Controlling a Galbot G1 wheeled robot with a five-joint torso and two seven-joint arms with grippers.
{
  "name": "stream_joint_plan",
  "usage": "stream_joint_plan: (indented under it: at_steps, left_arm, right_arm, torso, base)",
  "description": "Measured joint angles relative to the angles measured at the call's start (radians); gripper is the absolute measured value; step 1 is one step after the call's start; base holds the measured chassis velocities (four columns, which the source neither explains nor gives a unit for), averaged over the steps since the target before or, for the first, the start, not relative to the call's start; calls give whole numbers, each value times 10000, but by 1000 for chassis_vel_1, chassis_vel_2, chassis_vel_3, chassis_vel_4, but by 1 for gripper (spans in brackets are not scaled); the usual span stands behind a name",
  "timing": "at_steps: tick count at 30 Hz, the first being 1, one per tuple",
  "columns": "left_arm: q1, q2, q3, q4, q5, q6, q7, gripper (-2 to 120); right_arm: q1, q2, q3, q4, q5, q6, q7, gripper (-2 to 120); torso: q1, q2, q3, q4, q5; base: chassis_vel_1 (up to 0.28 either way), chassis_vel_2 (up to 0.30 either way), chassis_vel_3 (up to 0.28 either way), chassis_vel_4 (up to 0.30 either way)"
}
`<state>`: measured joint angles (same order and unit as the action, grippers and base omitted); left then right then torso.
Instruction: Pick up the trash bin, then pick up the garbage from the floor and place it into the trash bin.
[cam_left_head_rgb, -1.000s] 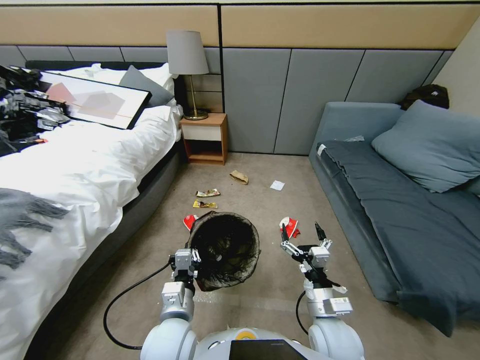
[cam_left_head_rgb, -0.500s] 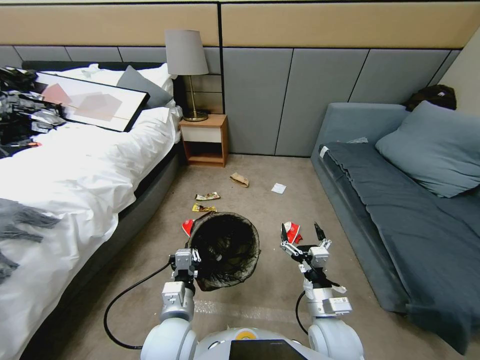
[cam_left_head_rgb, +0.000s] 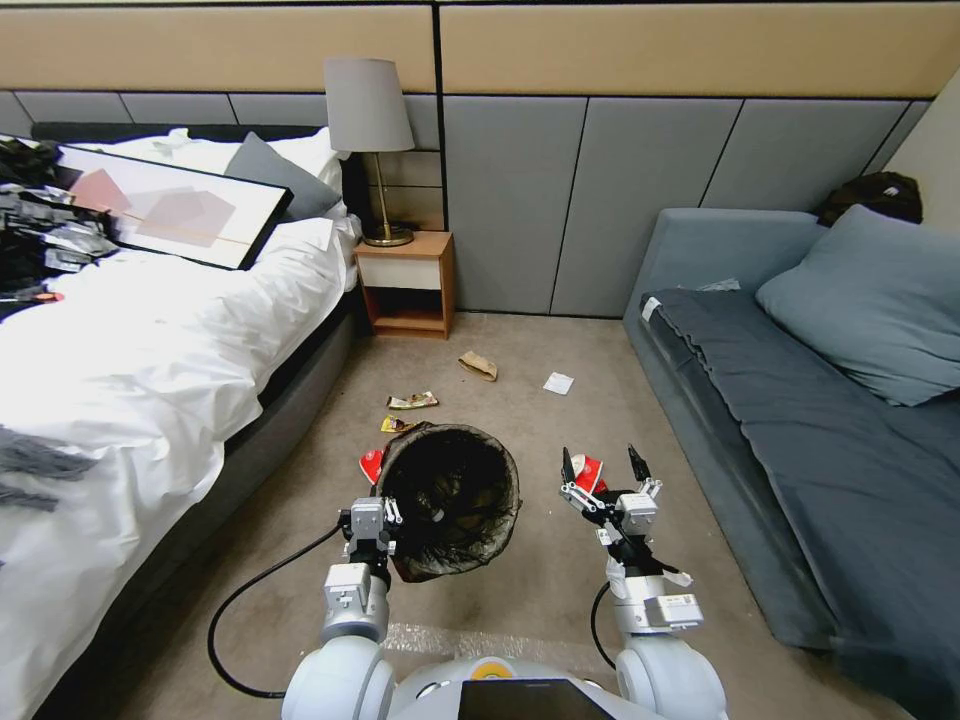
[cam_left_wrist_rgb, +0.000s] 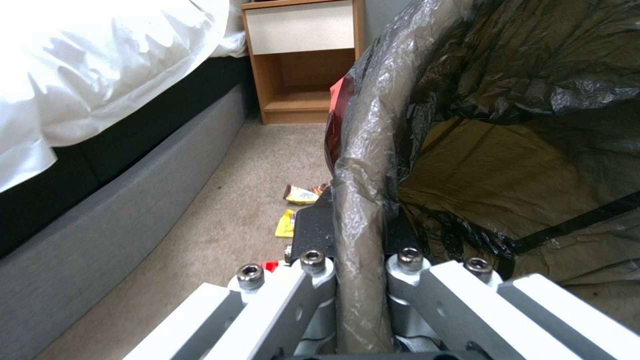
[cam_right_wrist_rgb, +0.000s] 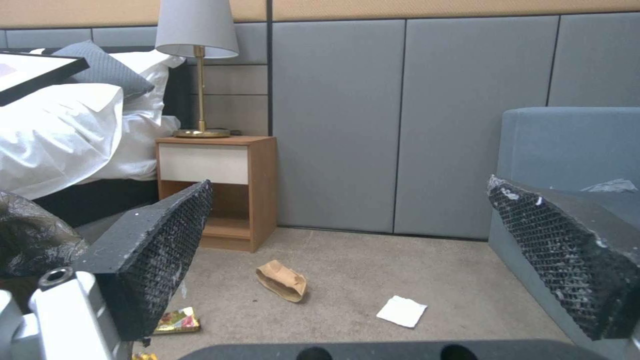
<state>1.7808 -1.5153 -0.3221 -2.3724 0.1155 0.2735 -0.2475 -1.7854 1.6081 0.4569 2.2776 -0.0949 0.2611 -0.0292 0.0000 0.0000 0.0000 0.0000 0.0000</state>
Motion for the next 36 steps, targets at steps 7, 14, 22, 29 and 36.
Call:
stream_joint_plan:
  at_steps: [7,14,22,29,36]
  left_arm:
    - [9,16,1,0,10,-13,0,2]
    - [13,39,3,0,11,-17,0,1]
    - [22,54,-4,0,21,-28,-4,1]
    - [23,47,0,0,29,-43,-4,1]
    - [22,35,1,11,45,-53,-4,1]
  right_arm:
    - [-17,0,9,0,-1,9,-3,100]
    - [-25,0,17,6,4,11,-3,100]
    - [-35,0,14,9,7,8,0,100]
    - [-36,0,20,-3,6,8,3,100]
    - [-23,0,27,-55,2,19,3,100]
  torso:
    - [0,0,0,0,0]
    - [0,0,0,0,0]
    - [0,0,0,0,-1]
    - [-1,0,0,0,0]
    - [0,0,0,0,0]
  base:
    - [-103,103,97,-100]
    - [-85,91,95,-101]
    - [-96,102,102,-105]
    - [-100,88,93,-96]
    - [-87,88,92,-91]
